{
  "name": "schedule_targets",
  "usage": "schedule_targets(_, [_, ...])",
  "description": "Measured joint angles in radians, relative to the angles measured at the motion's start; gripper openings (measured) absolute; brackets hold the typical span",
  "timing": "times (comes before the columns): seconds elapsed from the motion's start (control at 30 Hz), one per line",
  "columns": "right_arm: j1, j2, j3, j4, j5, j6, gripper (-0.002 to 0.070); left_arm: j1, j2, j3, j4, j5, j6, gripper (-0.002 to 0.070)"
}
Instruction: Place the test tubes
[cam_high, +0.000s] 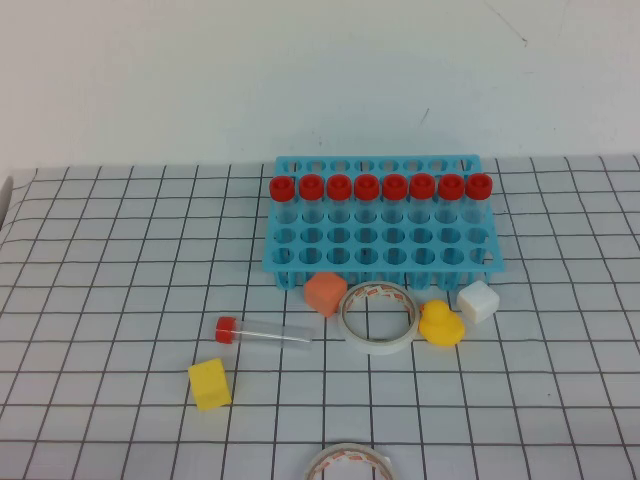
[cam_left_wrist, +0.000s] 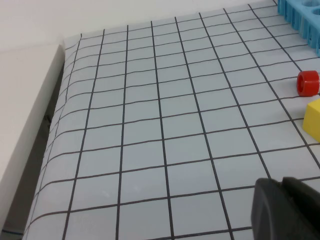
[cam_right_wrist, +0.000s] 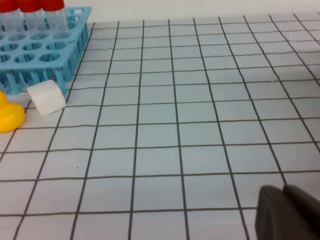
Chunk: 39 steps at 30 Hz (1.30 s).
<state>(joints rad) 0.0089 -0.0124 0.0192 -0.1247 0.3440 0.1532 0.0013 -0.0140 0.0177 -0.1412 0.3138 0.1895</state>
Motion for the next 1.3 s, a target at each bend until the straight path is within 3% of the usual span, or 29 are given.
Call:
schedule_targets(0.77, [0.000,0.000,0.000,0.078,0.000,0.000,-0.0001,-0.001,0.000,0.000,0.000,0.000,0.000,-0.0001])
schedule_targets(0.87, [0.000,0.000,0.000,0.080,0.000,0.000,-0.0001,-0.001,0.000,0.000,-0.152,-0.031,-0.056,-0.0001])
schedule_targets(1.0, [0.000,0.000,0.000,0.080,0.000,0.000,-0.0001,-0.001,0.000,0.002,-0.511,-0.078,-0.189,-0.0001])
schedule_targets(1.07, [0.000,0.000,0.000,0.080,0.000,0.000,-0.0001,0.000,0.000,0.002,-0.609,-0.105,-0.203,-0.0001])
schedule_targets(1.3, [0.000,0.000,0.000,0.085,-0.006,0.000,-0.0001,-0.001,0.000,0.002,-0.684,-0.187,-0.247,-0.0001])
